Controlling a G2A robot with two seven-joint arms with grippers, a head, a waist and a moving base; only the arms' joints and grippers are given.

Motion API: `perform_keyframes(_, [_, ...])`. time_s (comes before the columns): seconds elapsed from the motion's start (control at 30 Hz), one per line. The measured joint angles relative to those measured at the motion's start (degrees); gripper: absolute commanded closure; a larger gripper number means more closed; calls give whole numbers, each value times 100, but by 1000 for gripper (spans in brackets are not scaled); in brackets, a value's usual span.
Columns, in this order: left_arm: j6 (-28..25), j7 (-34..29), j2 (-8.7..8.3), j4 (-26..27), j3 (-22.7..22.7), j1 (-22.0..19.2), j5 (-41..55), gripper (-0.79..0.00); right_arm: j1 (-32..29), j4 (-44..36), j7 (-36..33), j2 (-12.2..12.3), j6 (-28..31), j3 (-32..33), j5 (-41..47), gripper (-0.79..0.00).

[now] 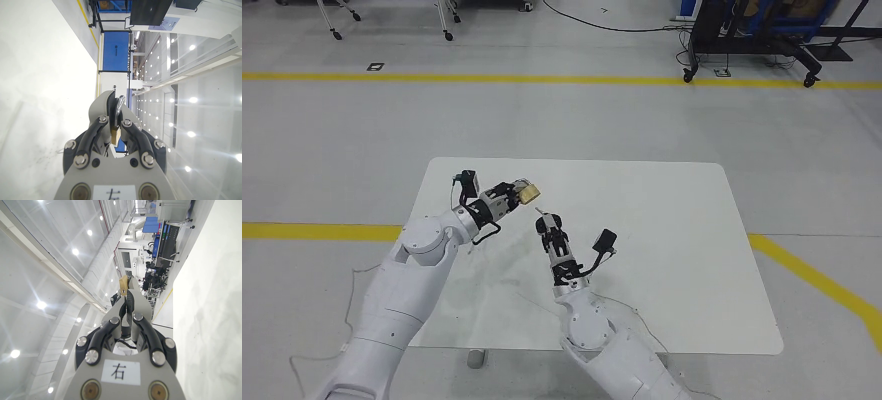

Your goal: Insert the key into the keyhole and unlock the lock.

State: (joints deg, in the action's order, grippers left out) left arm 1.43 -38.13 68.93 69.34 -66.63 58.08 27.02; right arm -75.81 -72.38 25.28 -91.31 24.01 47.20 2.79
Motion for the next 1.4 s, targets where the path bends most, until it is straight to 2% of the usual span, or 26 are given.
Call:
perform_keyframes(0.3, [32, 49, 3, 150, 18, 67, -160, 0, 135, 209, 462, -137, 150, -20, -337, 0])
perform_keyframes(0.87, [50, 20, 12, 219, -15, 116, -239, 0, 207, 417, 413, -320, 25, 14, -413, 0])
perform_keyframes(1.13, [-28, 294, -33, 352, -269, 184, -415, 0, 69, 404, 618, -330, 269, 65, -1118, 0])
perform_keyframes(1.4, [5, 249, -37, 467, -269, 269, -479, 0, 126, 451, 478, -405, 117, 103, -975, 0])
